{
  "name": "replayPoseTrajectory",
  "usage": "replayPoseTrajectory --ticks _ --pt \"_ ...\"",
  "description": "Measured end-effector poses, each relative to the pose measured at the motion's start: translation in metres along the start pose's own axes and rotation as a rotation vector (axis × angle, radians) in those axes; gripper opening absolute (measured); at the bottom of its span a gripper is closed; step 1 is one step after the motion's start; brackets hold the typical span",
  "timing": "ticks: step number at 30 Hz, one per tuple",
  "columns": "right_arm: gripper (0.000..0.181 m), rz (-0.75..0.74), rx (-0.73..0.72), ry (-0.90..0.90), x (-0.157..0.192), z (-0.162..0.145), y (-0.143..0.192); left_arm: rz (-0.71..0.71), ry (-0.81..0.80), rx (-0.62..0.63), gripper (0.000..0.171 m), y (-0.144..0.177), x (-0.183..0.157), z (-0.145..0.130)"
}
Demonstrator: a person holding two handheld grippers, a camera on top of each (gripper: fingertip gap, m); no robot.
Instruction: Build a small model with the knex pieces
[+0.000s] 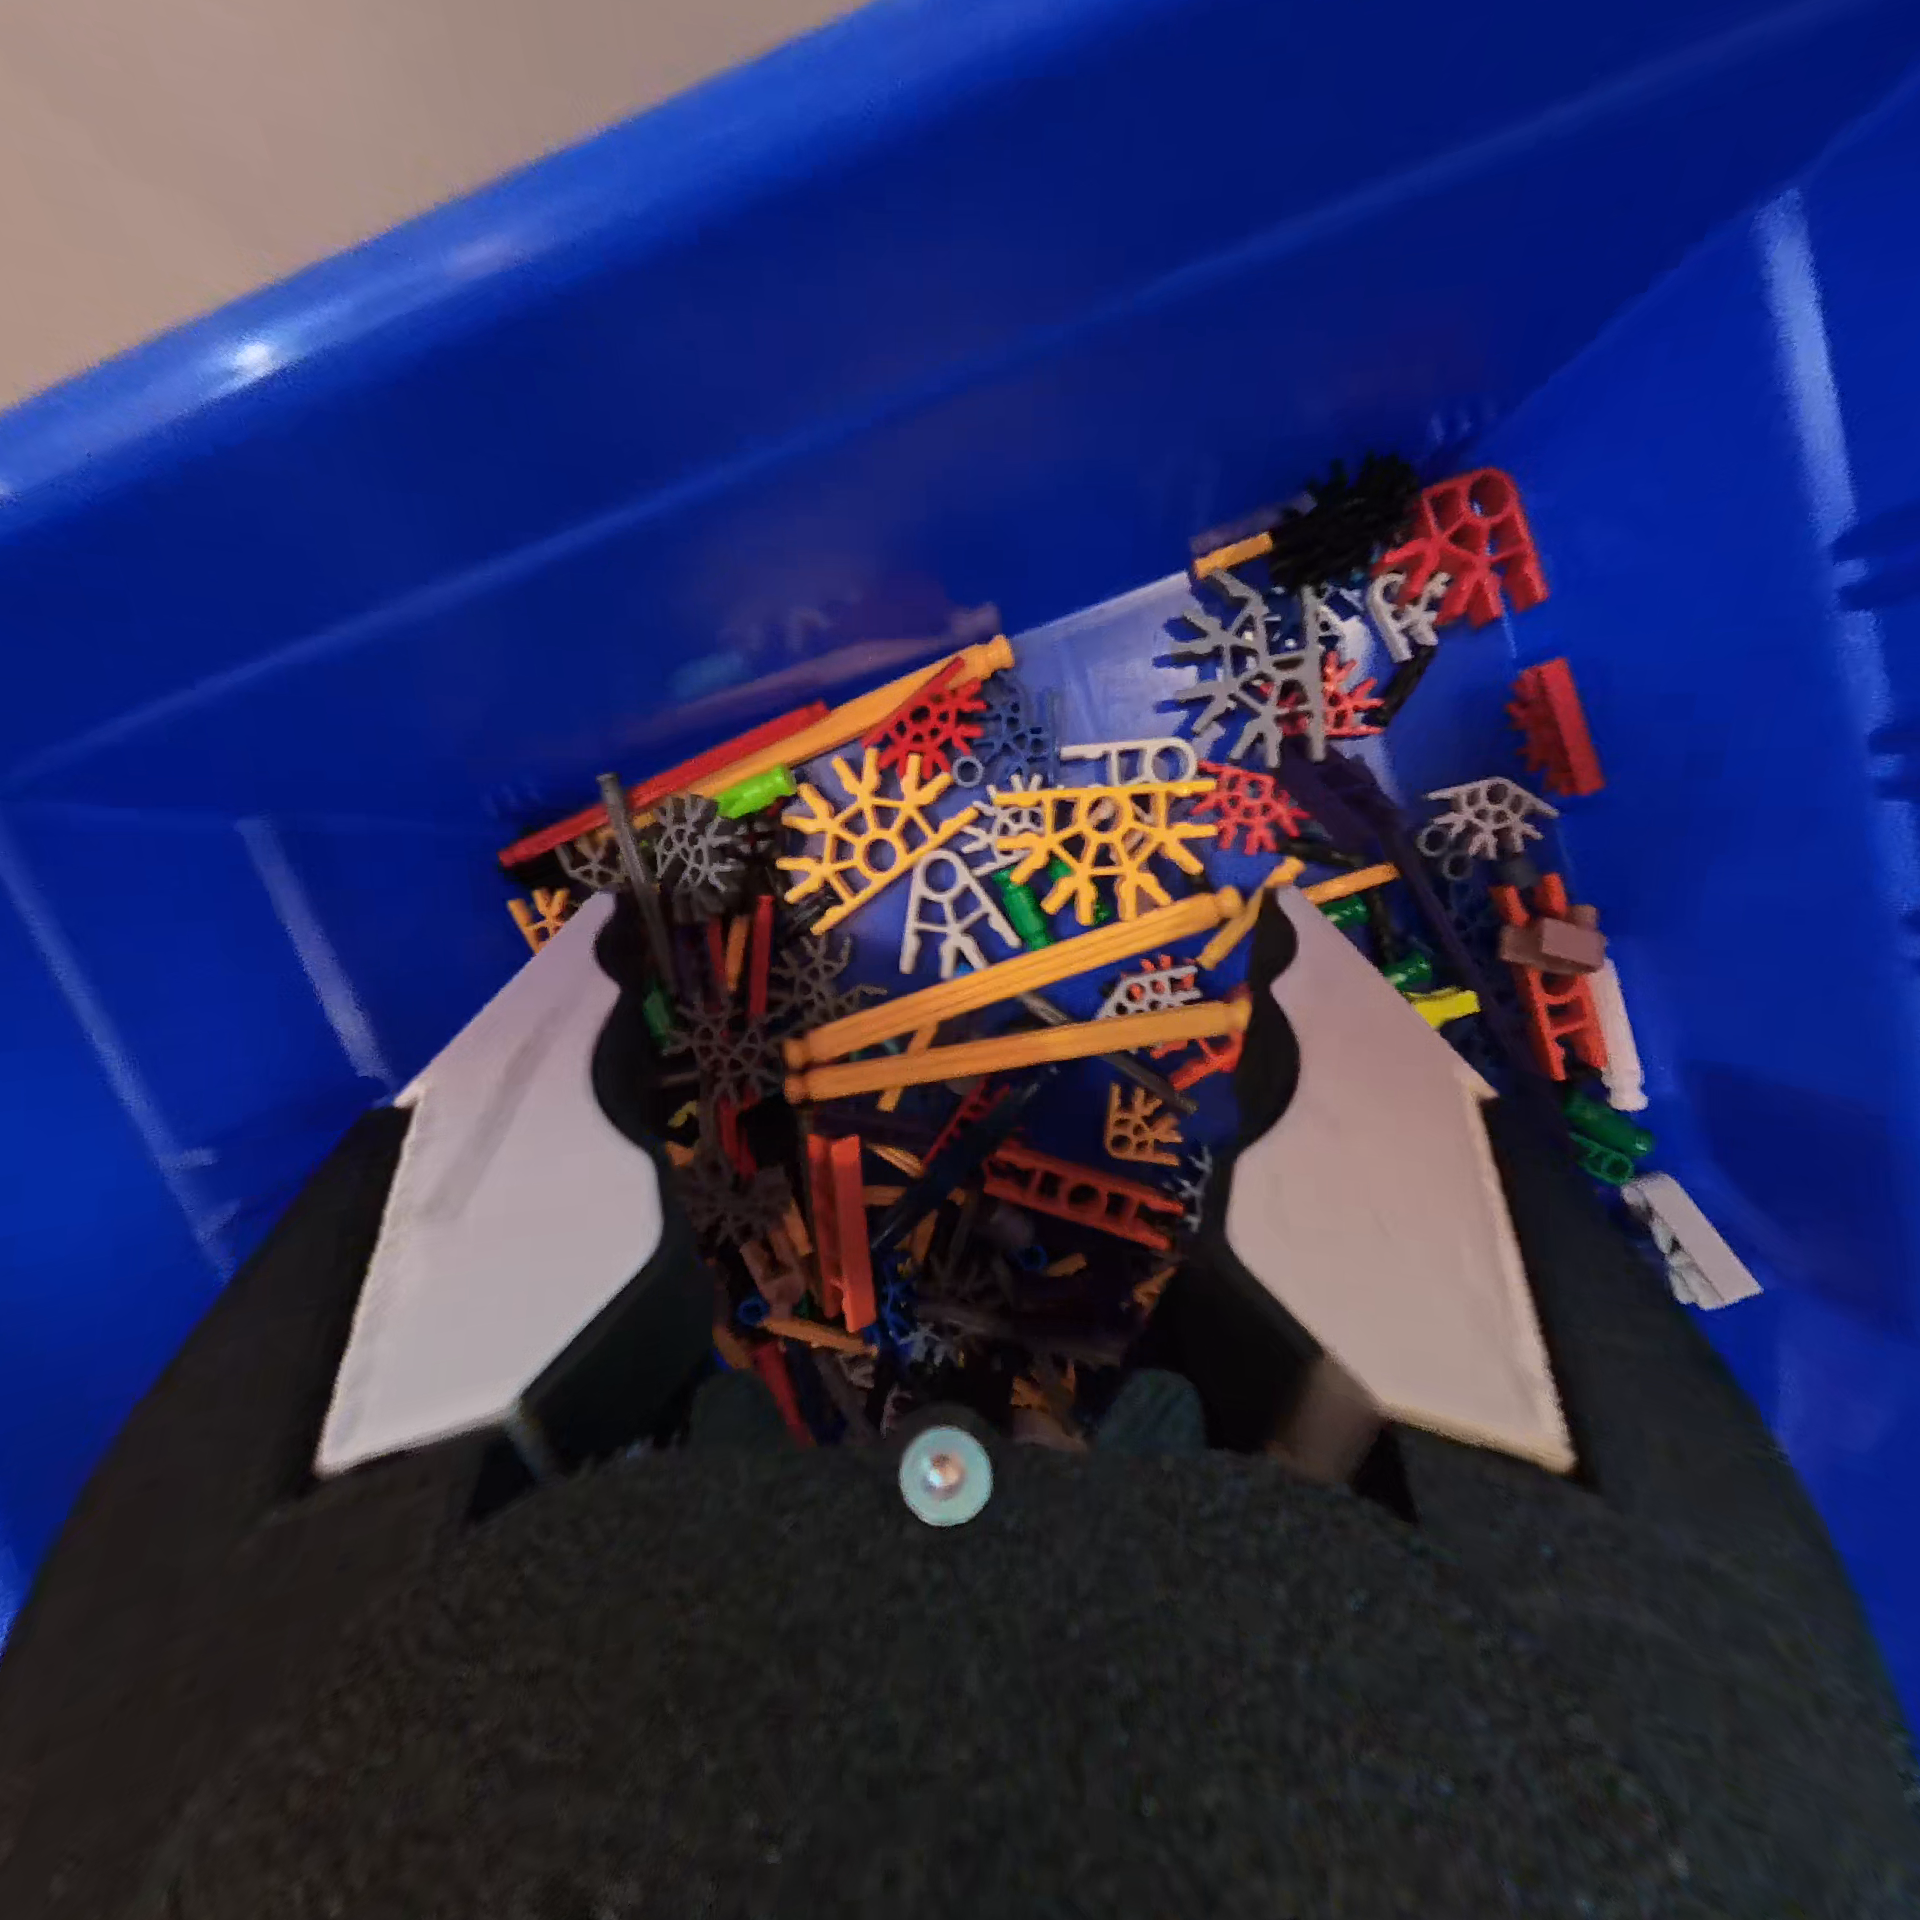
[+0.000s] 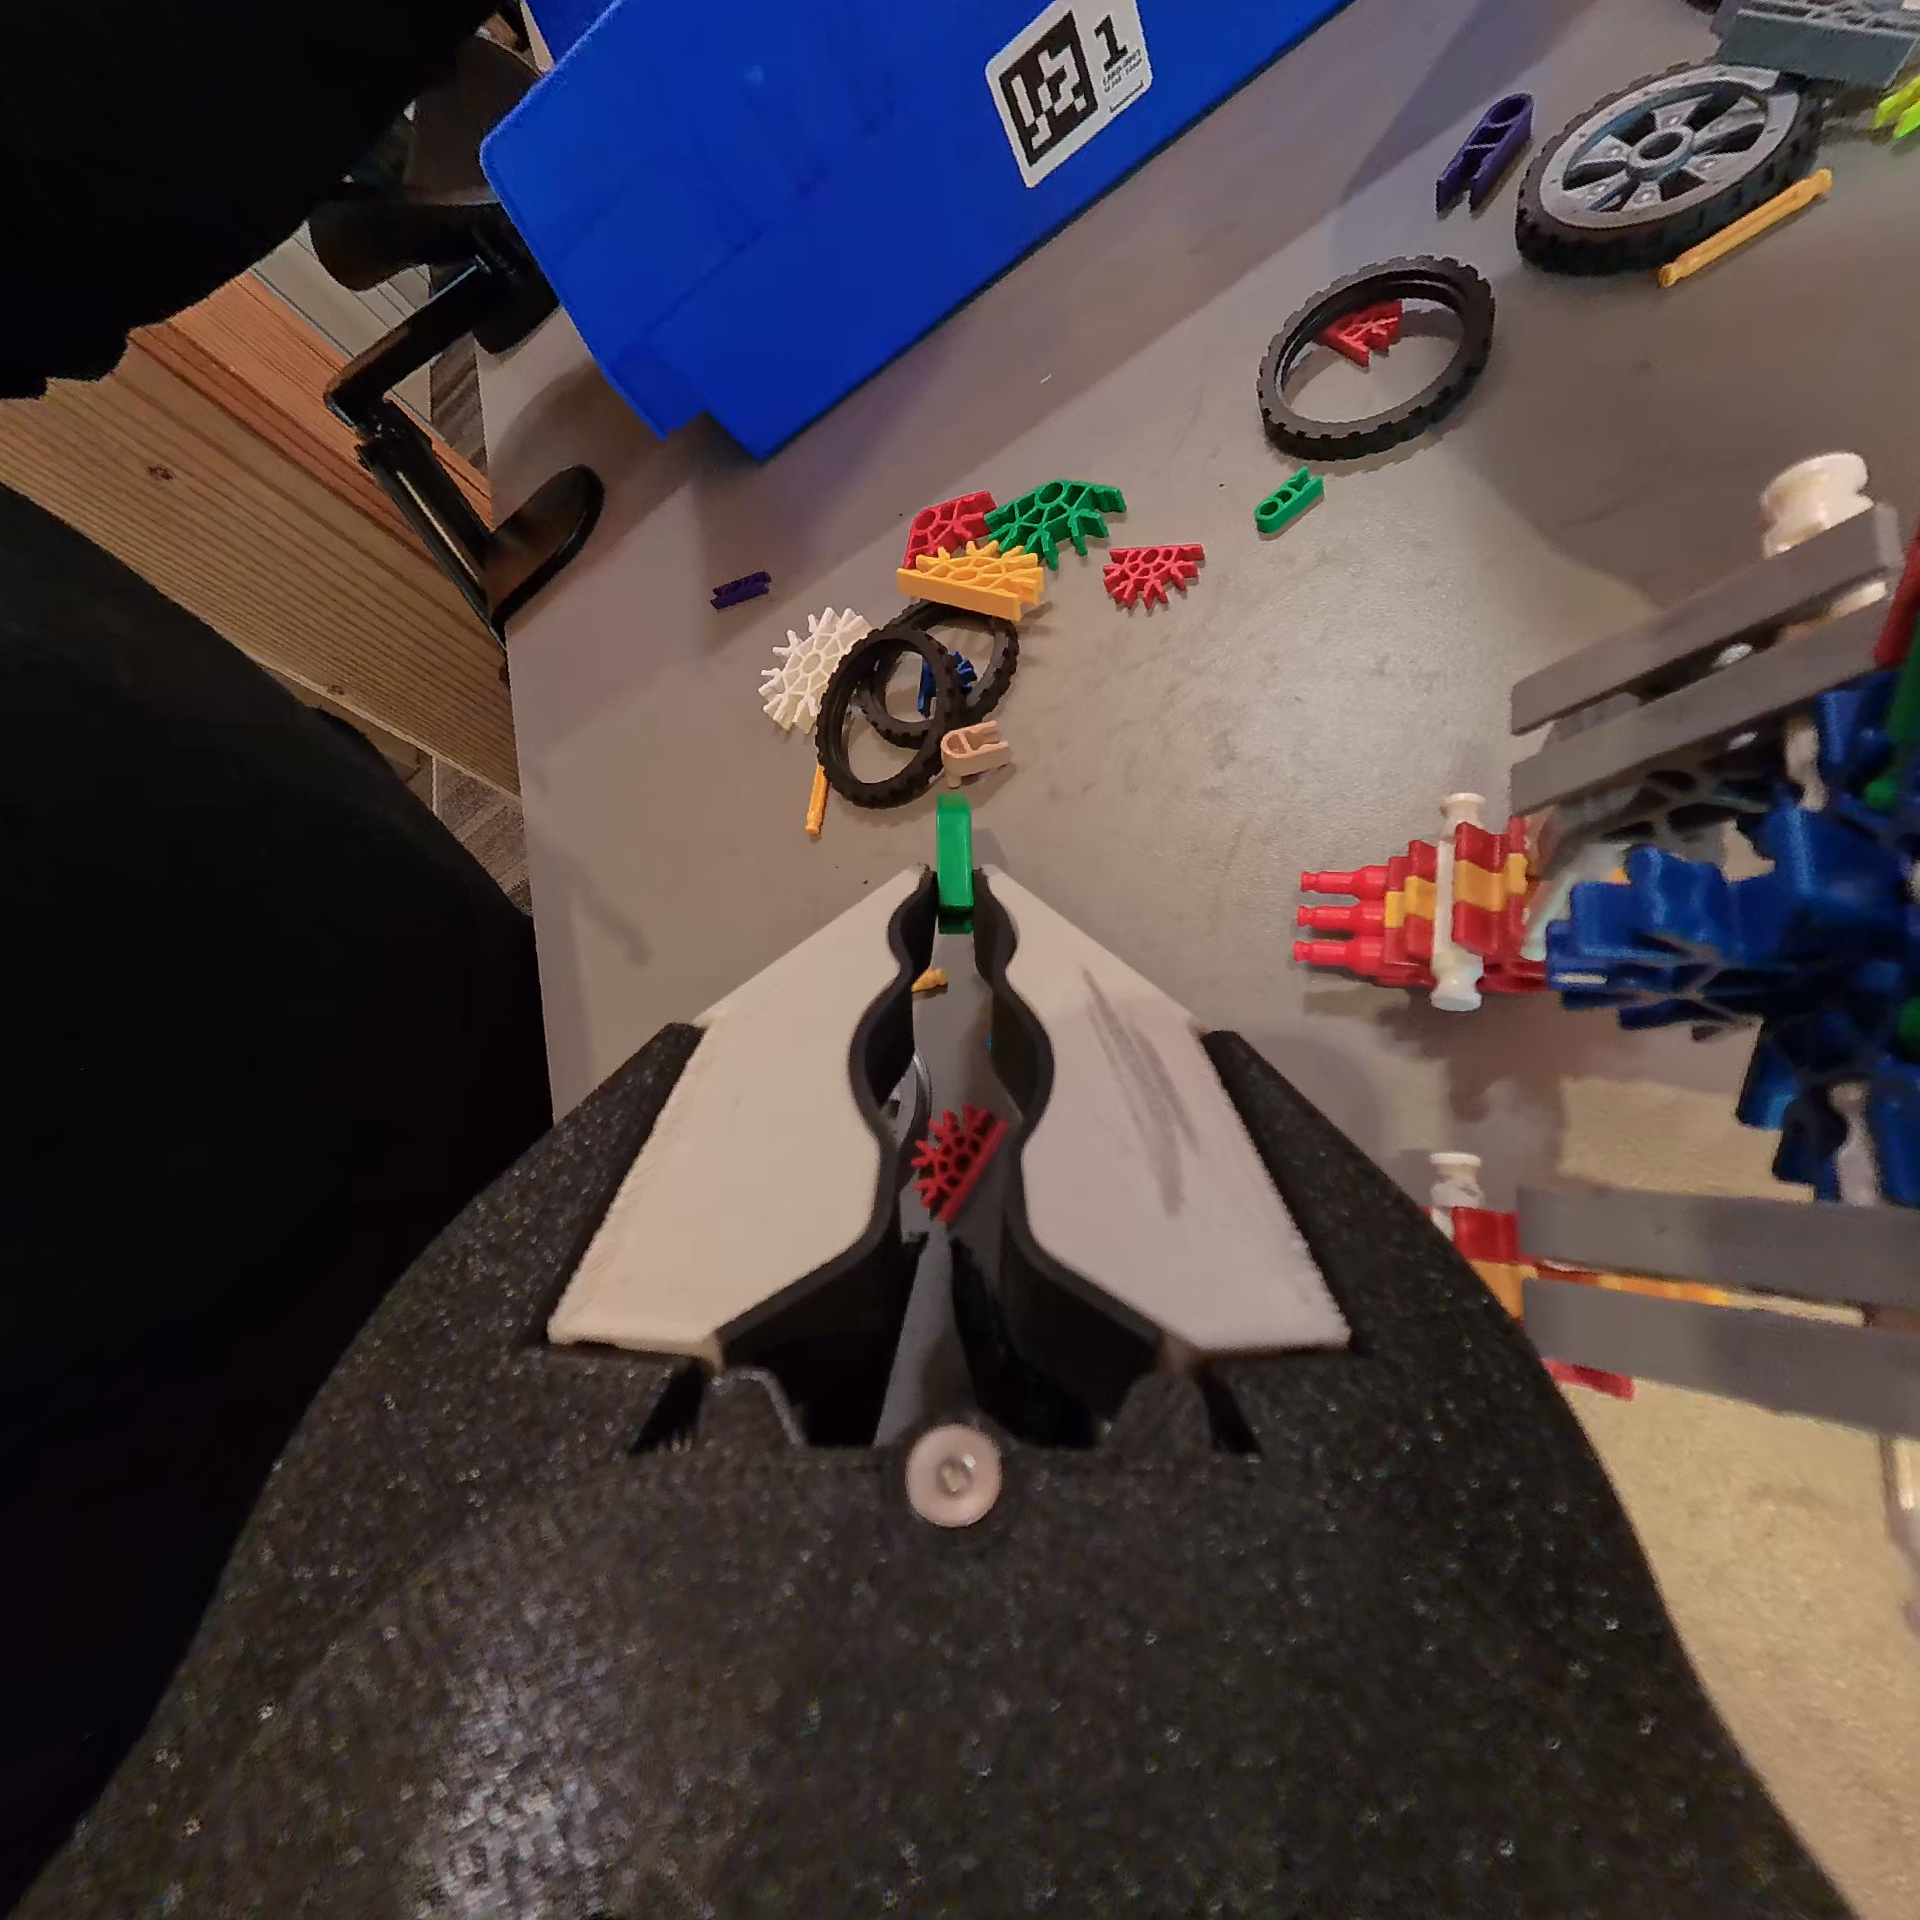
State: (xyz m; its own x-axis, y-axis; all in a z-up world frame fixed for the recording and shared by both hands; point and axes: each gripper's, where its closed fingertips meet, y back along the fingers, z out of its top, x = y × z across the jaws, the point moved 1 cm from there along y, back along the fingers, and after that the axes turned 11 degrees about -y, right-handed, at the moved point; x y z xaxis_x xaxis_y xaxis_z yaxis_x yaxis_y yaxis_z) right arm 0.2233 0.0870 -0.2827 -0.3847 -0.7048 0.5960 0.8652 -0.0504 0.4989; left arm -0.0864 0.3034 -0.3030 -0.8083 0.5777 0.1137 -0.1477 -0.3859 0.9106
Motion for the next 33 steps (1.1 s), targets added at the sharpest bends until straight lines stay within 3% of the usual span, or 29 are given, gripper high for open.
replayPoseTrajectory --ticks 8,16,24,33 --pt "0.006 0.003 -0.001 -0.001 0.0 0.0 0.0 -0.287 0.01 -0.061 0.082 0.026 -0.064 -0.001" --pt "0.006 0.003 -0.001 0.0 0.001 0.0 0.0 -0.002 -0.027 -0.024 0.091 0.074 -0.024 -0.025" --pt "0.006 0.003 -0.001 0.003 0.001 0.0 0.0 0.009 -0.002 0.03 0.097 0.069 -0.021 -0.049" --pt "0.006 0.003 -0.007 0.006 0.001 0.001 0.001 0.004 0.004 0.045 0.098 0.053 -0.021 -0.047"
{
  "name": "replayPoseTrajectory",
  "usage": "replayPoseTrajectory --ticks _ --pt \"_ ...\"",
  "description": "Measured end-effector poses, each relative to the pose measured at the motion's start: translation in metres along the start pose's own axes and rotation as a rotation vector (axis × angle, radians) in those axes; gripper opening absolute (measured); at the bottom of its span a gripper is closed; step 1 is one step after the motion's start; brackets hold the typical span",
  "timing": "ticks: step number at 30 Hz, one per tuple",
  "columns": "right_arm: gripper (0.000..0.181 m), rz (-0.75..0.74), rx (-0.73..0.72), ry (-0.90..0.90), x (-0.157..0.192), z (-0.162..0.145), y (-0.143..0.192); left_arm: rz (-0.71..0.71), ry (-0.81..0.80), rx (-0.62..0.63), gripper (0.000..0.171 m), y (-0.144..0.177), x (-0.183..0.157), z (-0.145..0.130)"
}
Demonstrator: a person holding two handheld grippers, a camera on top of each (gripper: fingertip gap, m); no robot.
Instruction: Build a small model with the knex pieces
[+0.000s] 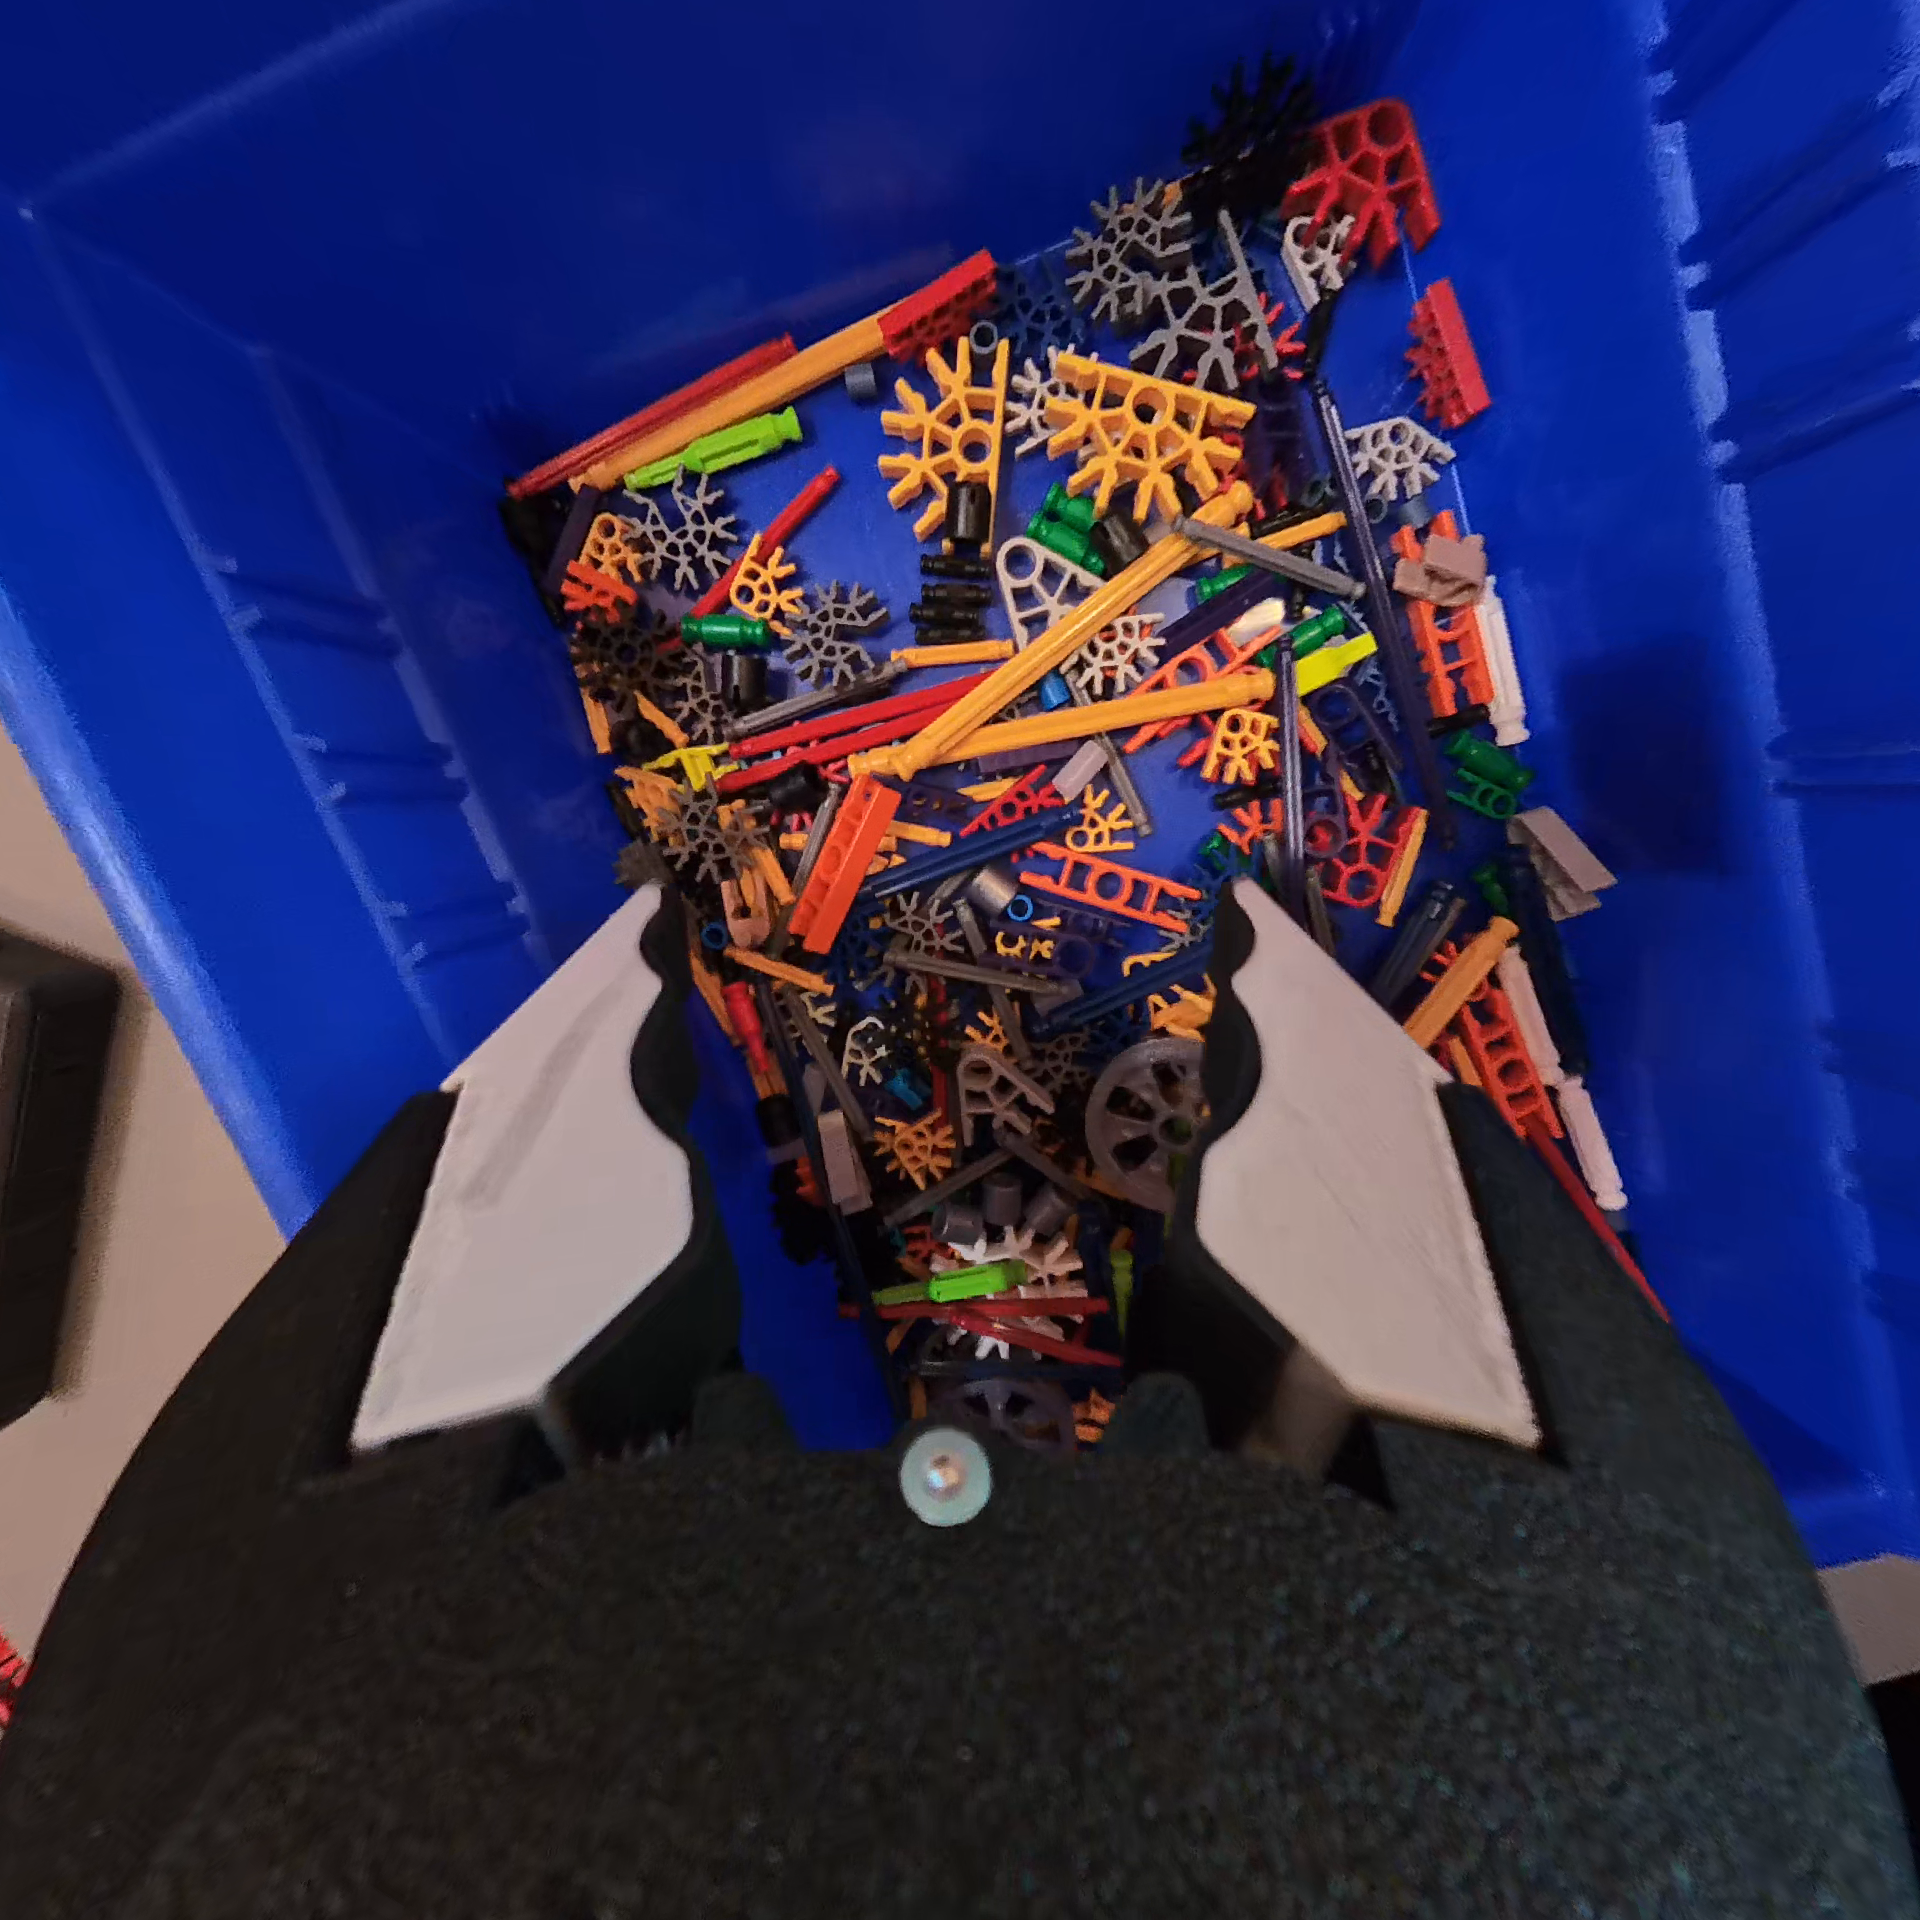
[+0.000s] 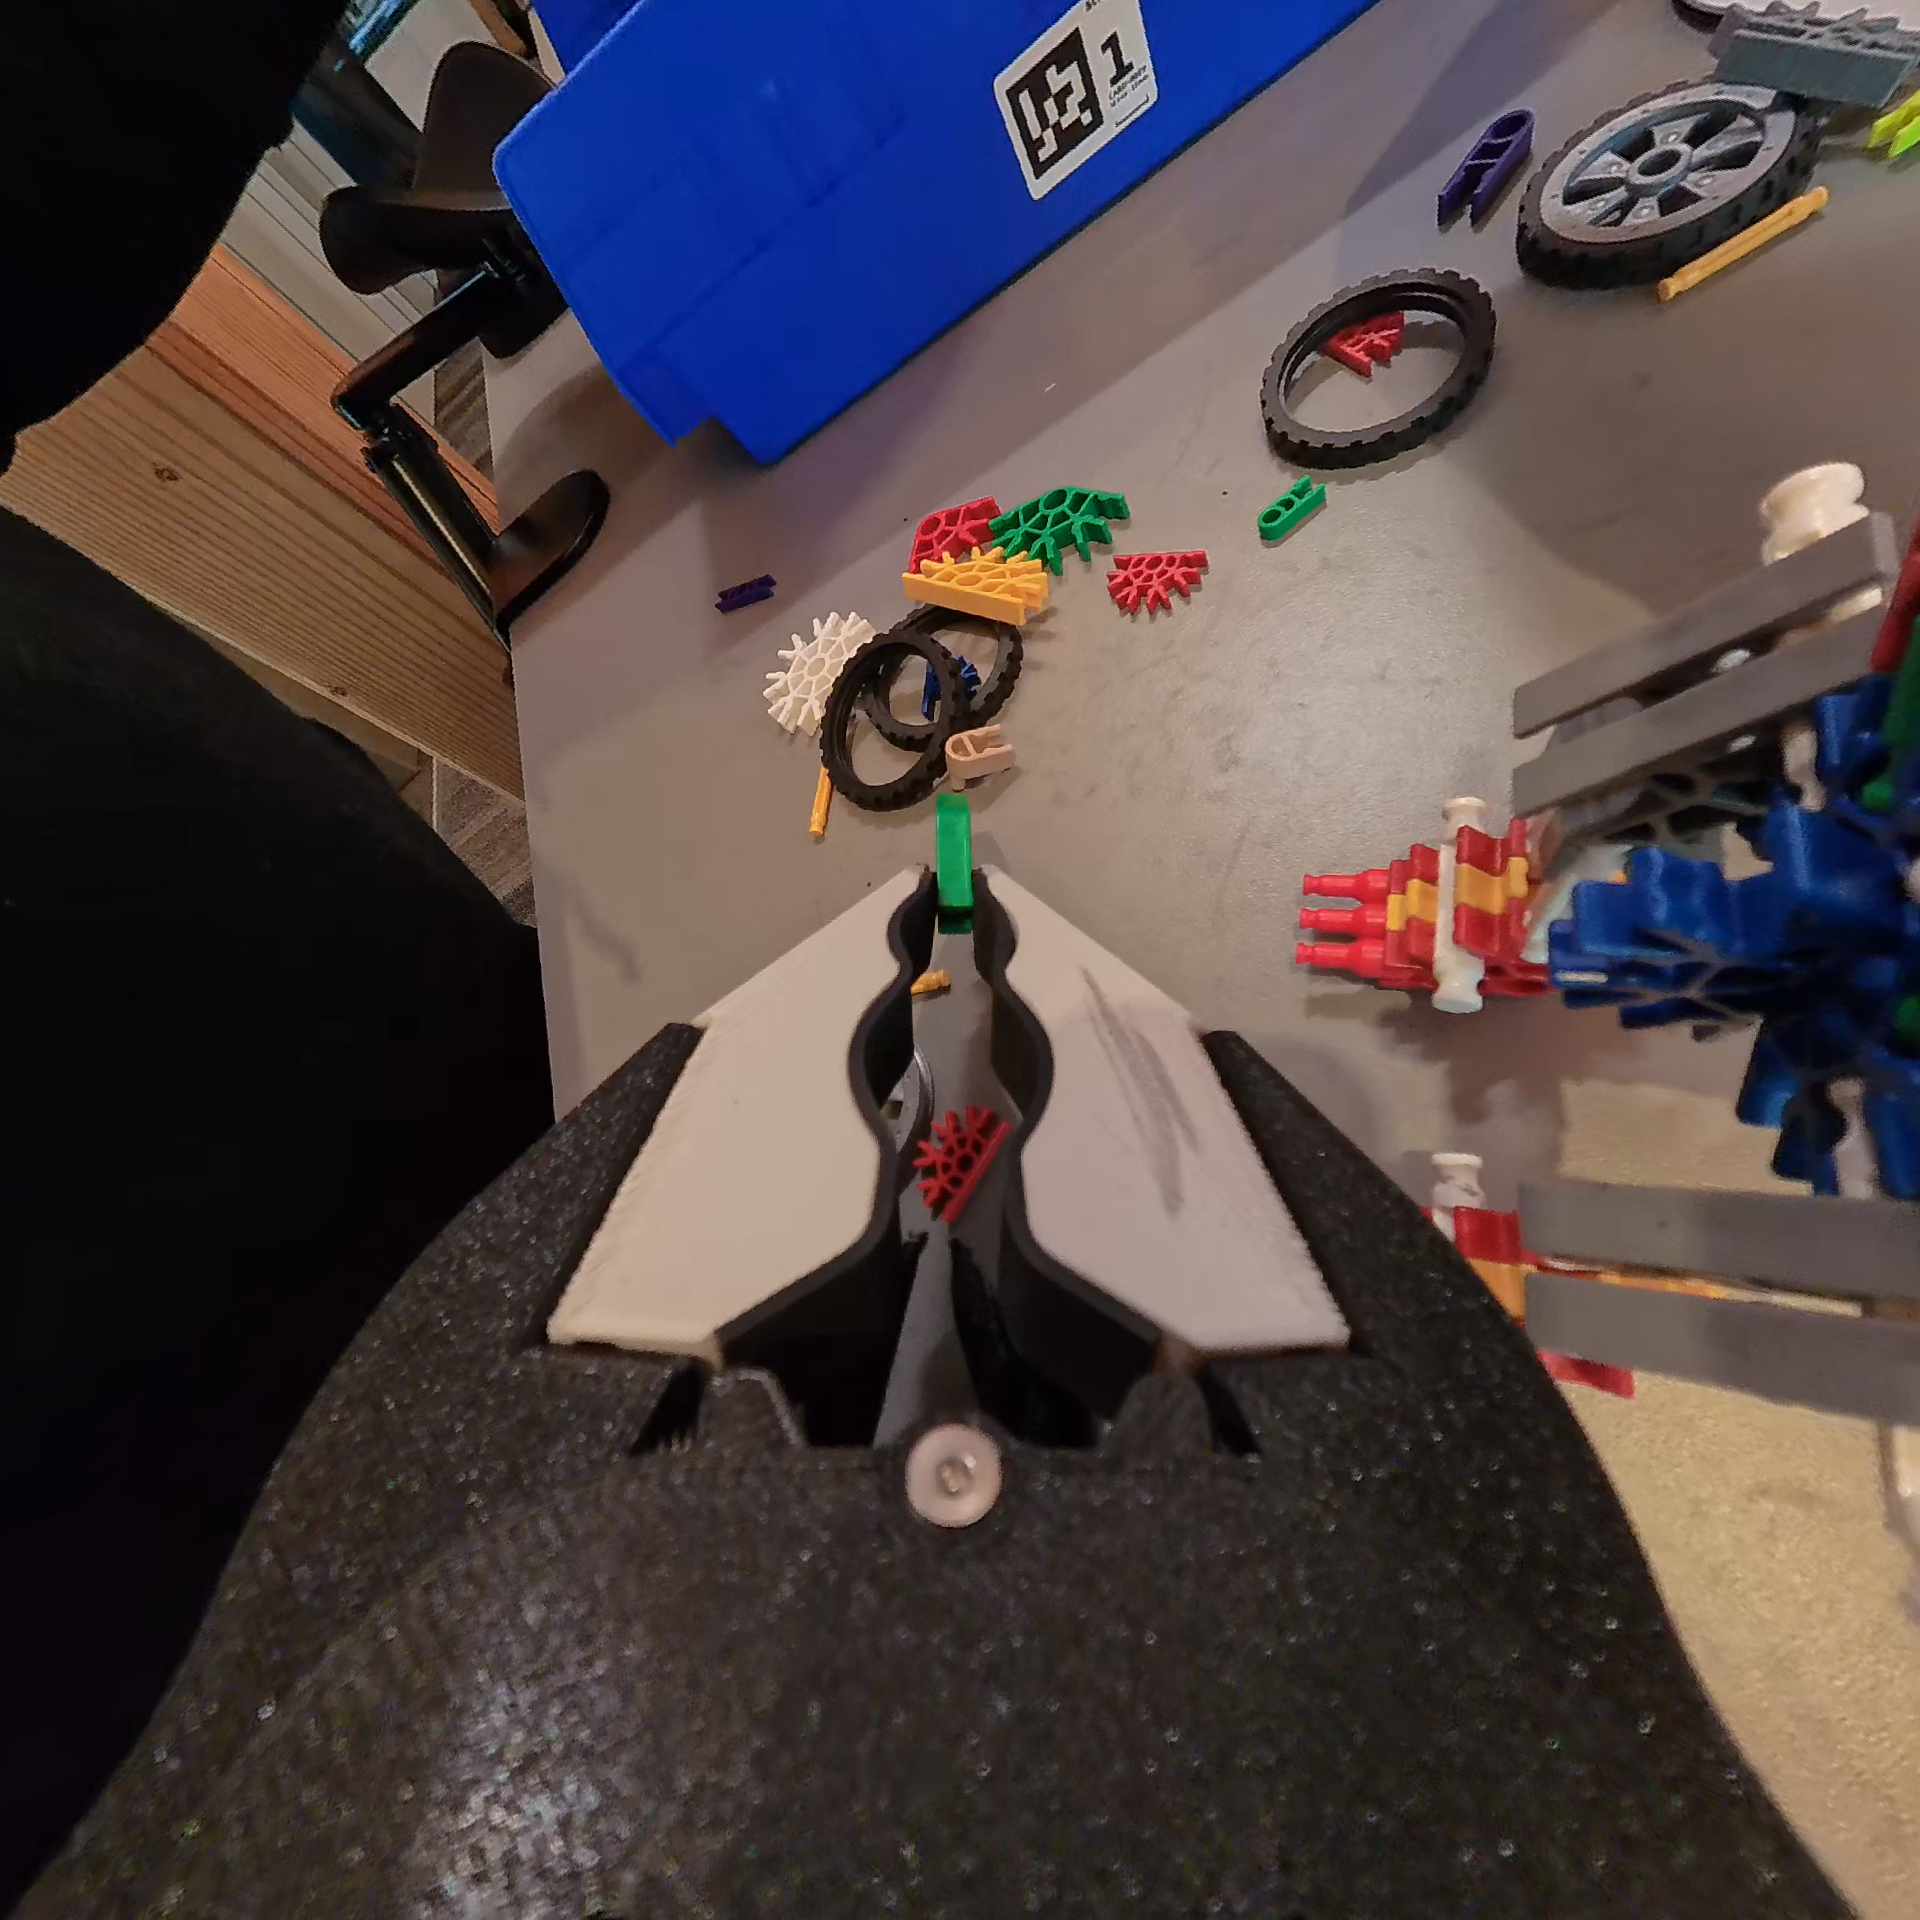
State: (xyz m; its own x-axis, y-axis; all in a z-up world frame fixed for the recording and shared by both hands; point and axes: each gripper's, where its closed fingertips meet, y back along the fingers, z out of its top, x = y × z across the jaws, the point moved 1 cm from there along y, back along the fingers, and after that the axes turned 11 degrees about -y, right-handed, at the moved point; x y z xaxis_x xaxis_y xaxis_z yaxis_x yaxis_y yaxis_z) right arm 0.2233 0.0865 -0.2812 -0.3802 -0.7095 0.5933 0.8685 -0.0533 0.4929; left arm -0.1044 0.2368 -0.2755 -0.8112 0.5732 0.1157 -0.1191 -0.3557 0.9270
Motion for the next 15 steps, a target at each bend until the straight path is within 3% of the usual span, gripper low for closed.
replayPoseTrajectory --ticks 8,15 --pt "0.006 0.004 -0.01 0.002 0.001 0.001 0.001 0.02 -0.021 0.015 0.1 -0.007 0.001 0.006" --pt "0.006 0.01 -0.016 0.003 0.001 0.002 0.002 0.051 -0.049 0.13 0.107 -0.026 0.004 -0.007"
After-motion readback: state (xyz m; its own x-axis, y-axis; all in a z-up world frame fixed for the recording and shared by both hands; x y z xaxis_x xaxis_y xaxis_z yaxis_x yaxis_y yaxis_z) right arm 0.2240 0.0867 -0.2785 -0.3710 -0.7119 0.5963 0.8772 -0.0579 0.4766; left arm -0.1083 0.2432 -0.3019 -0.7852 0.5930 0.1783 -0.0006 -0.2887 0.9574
